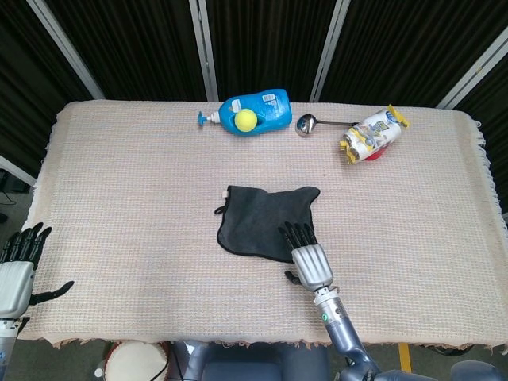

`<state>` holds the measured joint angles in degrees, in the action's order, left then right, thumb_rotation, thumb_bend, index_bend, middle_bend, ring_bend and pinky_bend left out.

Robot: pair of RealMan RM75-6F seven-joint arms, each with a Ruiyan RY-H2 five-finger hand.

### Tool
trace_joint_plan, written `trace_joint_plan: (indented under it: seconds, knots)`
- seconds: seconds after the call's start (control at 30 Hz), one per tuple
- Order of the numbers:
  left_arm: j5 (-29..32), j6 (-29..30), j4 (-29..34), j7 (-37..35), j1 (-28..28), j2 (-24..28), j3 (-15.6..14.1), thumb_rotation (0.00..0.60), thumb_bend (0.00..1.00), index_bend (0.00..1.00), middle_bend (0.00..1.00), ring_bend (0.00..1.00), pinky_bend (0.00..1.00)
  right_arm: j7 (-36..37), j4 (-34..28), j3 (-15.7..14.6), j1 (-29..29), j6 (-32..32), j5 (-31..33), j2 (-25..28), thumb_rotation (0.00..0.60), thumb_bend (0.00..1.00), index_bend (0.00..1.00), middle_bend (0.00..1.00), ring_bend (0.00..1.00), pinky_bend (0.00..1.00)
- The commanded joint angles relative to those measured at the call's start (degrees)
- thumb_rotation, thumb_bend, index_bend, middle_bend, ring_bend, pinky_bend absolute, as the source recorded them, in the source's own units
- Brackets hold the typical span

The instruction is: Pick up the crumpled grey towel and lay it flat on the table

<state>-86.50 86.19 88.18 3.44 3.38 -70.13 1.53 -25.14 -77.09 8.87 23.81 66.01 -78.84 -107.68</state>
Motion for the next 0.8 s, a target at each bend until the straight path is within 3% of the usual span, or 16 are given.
trace_joint_plan:
  seconds: [0.03,0.53,0.8]
  knots:
    - [0.06,-0.05,-0.09,0.04,0.00,-0.07,-0.01,0.600,0.03,0.00,0.00,0.00,0.00,0.38,0.99,0.62,0.44,-0.15,0.85,-0.67,0.600,0.25,0.00,0.00,0.00,0.00]
    - [0.11,-0.39,-0.22,0.47,0.16,-0.37,-0.17,0.600,0.03,0.00,0.00,0.00,0.00,0.50,5.20,1.47,1.96,-0.03,2.45,-2.05,0.600,0.26,0.00,0.00,0.00,0.00]
    - [-0.18,-0.16,0.00,0.77,0.16,-0.52,-0.26,0.600,0.03,0.00,0.00,0.00,0.00,1.71,6.83,1.87,2.11,1.38,2.63,-3.04,0.600,0.51,0.00,0.00,0.00,0.00]
